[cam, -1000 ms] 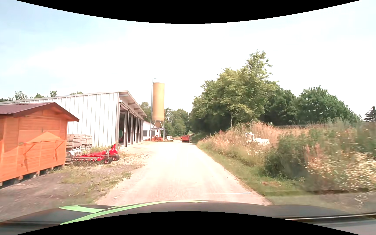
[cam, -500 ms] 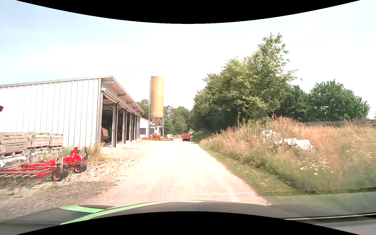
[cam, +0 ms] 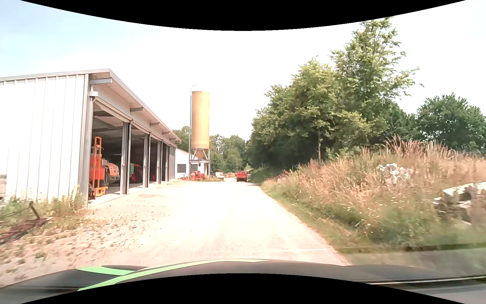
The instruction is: Follow the waypoints while adhering to traffic rules and regulations
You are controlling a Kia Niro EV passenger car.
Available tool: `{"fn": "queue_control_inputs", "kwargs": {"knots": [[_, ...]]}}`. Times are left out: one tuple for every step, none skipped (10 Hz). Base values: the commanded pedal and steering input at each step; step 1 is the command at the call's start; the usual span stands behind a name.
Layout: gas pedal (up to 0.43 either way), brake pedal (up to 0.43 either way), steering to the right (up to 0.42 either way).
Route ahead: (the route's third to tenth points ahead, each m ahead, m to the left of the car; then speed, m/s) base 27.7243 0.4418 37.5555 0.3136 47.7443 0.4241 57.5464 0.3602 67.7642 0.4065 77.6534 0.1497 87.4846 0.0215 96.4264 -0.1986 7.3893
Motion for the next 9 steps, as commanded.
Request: {"fn": "queue_control_inputs", "kwargs": {"knots": [[0.0,0.0,-0.005],[0.0,0.0,-0.004],[0.0,0.0,-0.004],[0.0,0.0,-0.004],[0.0,0.0,-0.004],[0.0,0.0,-0.004],[0.0,0.0,-0.004],[0.0,0.0,-0.004],[0.0,0.0,-0.004]]}}
